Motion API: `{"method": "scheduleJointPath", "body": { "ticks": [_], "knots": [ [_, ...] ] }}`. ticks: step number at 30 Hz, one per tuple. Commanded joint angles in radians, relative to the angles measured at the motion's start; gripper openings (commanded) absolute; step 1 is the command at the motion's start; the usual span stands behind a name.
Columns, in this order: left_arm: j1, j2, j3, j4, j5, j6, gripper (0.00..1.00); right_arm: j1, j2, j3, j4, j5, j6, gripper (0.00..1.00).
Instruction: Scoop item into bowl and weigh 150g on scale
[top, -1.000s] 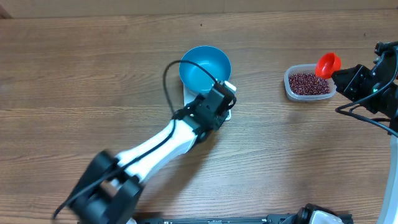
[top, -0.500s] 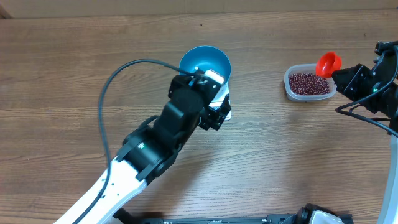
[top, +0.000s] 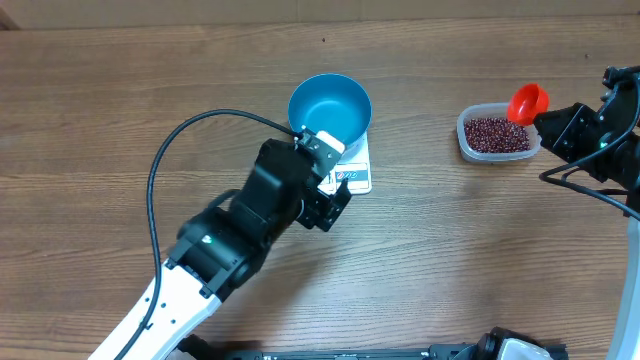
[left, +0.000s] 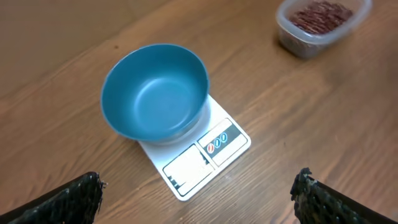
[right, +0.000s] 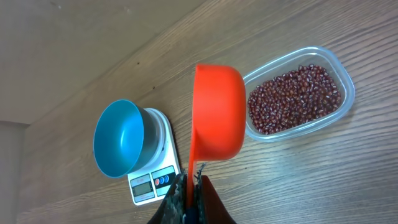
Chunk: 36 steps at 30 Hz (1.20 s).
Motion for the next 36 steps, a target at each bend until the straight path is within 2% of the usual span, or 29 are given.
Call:
{"method": "scheduleJointPath", "body": {
  "ticks": [1, 4, 7, 15, 18, 28, 31, 36],
  "knots": [
    [0.105, -0.042, -0.001, 0.005, 0.140, 0.130, 1.00, -0.002, -0.008, 0.025, 0.006, -0.005, -0.006, 0.04],
    [0.206, -0.045, -0.001, 0.003, 0.190, 0.130, 1.00, -0.002, -0.008, 0.025, 0.006, -0.005, -0.013, 0.04],
    [0.253, -0.044, -0.001, 0.000, 0.265, 0.128, 0.99, -0.002, -0.008, 0.025, 0.006, 0.005, -0.013, 0.04],
    [0.258, -0.028, -0.002, -0.001, 0.276, 0.121, 1.00, -0.002, -0.008, 0.025, 0.005, 0.006, -0.014, 0.04],
    [0.256, -0.021, -0.002, -0.048, 0.278, 0.103, 1.00, -0.002, -0.008, 0.025, 0.005, 0.006, -0.017, 0.04],
    [0.259, -0.011, -0.002, -0.143, 0.282, 0.391, 1.00, -0.002, -0.008, 0.025, 0.004, 0.005, -0.021, 0.04],
    [0.276, -0.011, -0.002, -0.143, 0.286, 0.397, 1.00, -0.002, -0.008, 0.025, 0.002, 0.005, -0.021, 0.04],
    [0.367, -0.011, -0.002, -0.145, 0.434, 0.410, 0.99, -0.002, -0.008, 0.025, -0.006, 0.005, -0.029, 0.04]
  ]
}}
